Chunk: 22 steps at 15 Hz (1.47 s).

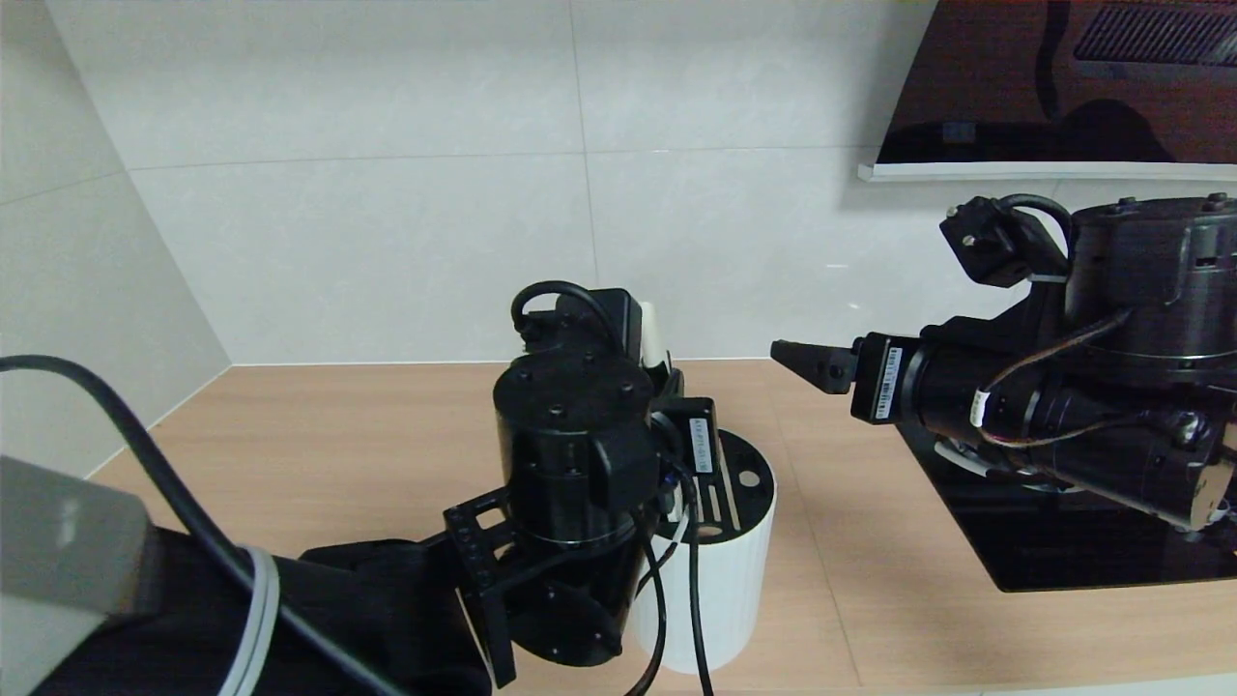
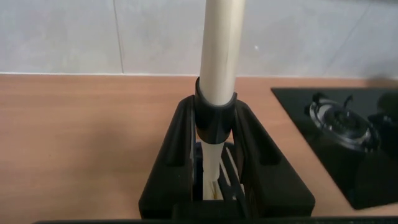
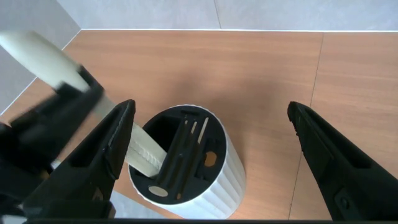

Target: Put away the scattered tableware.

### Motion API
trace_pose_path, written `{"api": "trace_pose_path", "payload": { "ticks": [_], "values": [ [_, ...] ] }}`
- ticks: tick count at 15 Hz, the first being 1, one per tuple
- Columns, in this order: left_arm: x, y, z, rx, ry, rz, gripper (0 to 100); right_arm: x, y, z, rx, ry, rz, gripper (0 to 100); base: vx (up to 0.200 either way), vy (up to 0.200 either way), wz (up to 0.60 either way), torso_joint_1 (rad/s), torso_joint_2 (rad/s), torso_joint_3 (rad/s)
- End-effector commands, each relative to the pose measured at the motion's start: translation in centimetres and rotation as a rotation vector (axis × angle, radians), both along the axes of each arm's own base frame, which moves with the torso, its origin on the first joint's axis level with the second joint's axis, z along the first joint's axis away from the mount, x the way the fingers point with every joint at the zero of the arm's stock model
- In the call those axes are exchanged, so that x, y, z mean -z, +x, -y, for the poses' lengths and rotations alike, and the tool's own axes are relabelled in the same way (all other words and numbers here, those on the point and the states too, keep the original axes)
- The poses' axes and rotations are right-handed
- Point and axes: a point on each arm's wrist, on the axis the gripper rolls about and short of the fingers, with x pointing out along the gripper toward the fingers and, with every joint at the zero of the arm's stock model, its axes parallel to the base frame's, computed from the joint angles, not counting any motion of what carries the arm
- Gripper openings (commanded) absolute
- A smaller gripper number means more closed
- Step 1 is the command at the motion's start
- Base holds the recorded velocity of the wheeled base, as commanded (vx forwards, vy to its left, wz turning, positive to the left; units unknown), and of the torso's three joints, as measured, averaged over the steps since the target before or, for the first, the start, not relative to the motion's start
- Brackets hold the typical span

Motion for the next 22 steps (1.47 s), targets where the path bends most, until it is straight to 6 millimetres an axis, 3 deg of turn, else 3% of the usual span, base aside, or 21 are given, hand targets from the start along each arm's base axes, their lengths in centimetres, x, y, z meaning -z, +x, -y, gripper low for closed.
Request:
{"api": "trace_pose_path", "payload": {
  "ticks": [1, 6, 13, 22],
  "values": [
    [1.1, 0.2, 0.5, 0.002, 0.012, -0.007, 0, 0.0, 0.0, 0.0, -0.001, 0.001, 0.001, 100, 0.000, 0.000, 0.00, 0.000, 0.00, 0.000],
    [2.2, 0.3, 0.6, 0.000, 0.033, -0.018, 0, 0.0, 0.0, 0.0, -0.001, 0.001, 0.001, 100, 0.000, 0.000, 0.00, 0.000, 0.00, 0.000],
    [5.3, 0.0, 1.2, 0.016, 0.111, -0.072, 0, 0.1, 0.0, 0.0, -0.001, -0.001, -0.001, 100, 0.000, 0.000, 0.00, 0.000, 0.00, 0.000],
    [5.3, 0.0, 1.2, 0.016, 0.110, -0.074, 0, 0.1, 0.0, 0.0, -0.002, -0.001, -0.001, 100, 0.000, 0.000, 0.00, 0.000, 0.00, 0.000]
  ]
}}
